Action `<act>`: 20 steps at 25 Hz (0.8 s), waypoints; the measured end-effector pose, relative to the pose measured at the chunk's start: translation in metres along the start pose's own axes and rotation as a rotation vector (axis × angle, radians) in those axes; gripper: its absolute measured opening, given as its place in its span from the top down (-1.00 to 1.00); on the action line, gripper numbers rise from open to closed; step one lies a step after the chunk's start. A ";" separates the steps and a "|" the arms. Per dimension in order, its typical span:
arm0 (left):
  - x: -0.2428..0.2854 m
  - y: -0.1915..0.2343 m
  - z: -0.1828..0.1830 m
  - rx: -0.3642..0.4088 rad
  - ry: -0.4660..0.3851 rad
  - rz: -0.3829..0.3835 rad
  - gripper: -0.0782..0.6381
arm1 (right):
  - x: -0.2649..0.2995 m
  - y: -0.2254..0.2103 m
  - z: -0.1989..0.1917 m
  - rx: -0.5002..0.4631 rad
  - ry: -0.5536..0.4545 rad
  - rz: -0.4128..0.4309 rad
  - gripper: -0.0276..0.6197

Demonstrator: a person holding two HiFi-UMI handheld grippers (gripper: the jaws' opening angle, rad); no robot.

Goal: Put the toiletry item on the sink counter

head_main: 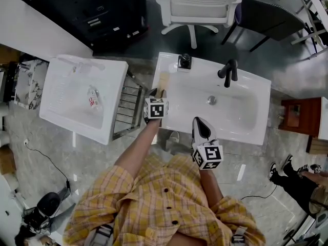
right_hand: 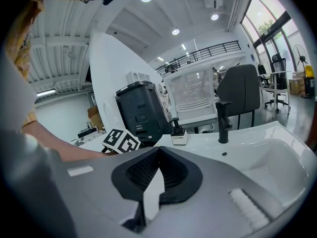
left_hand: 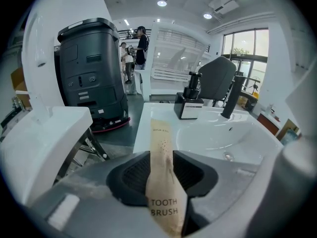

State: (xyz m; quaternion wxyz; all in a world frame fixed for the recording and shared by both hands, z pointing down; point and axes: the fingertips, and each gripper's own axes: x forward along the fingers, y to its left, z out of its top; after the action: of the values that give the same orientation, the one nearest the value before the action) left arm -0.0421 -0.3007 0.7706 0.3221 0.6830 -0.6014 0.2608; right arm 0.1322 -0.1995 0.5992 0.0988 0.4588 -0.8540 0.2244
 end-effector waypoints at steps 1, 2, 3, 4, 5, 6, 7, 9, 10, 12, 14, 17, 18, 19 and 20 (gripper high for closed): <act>-0.001 0.001 0.000 -0.001 -0.003 0.000 0.41 | -0.001 0.001 0.000 -0.001 0.000 0.000 0.92; -0.001 0.001 0.001 -0.003 -0.008 -0.001 0.40 | -0.002 0.001 0.000 -0.001 -0.001 0.001 0.92; -0.003 0.000 0.002 -0.006 -0.012 -0.003 0.39 | -0.002 0.001 0.001 -0.002 -0.002 0.002 0.92; -0.004 0.000 0.003 -0.008 -0.014 -0.005 0.39 | -0.003 0.002 0.001 -0.003 -0.003 0.002 0.92; -0.006 -0.001 0.004 -0.011 -0.016 -0.006 0.39 | -0.003 0.002 0.002 -0.004 -0.003 0.003 0.91; -0.009 -0.001 0.006 -0.014 -0.020 -0.007 0.39 | -0.004 0.003 0.002 -0.005 -0.004 0.003 0.91; -0.011 -0.001 0.008 -0.015 -0.026 -0.007 0.39 | -0.004 0.004 0.002 -0.006 -0.006 0.004 0.91; -0.019 -0.002 0.014 -0.011 -0.038 -0.013 0.39 | -0.005 0.007 0.003 -0.008 -0.010 0.005 0.92; -0.024 -0.002 0.016 -0.009 -0.043 -0.017 0.39 | -0.005 0.008 0.004 -0.009 -0.013 0.005 0.91; -0.031 -0.004 0.020 -0.007 -0.057 -0.024 0.39 | -0.007 0.011 0.005 -0.015 -0.018 0.005 0.92; -0.037 -0.005 0.021 -0.005 -0.070 -0.028 0.39 | -0.009 0.014 0.006 -0.023 -0.022 0.005 0.92; -0.045 -0.004 0.022 -0.008 -0.096 -0.024 0.39 | -0.013 0.018 0.007 -0.029 -0.026 0.006 0.92; -0.050 -0.005 0.024 -0.009 -0.106 -0.024 0.39 | -0.014 0.019 0.007 -0.031 -0.028 0.007 0.92; -0.054 -0.005 0.026 -0.010 -0.117 -0.025 0.40 | -0.016 0.020 0.007 -0.033 -0.031 0.007 0.92; -0.059 -0.006 0.028 -0.011 -0.129 -0.028 0.40 | -0.017 0.021 0.008 -0.034 -0.034 0.008 0.92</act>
State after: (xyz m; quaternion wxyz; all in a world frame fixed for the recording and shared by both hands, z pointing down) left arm -0.0450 -0.2830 0.7079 0.2899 0.7052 -0.6126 0.2083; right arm 0.1247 -0.1809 0.5802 0.0913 0.4573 -0.8611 0.2025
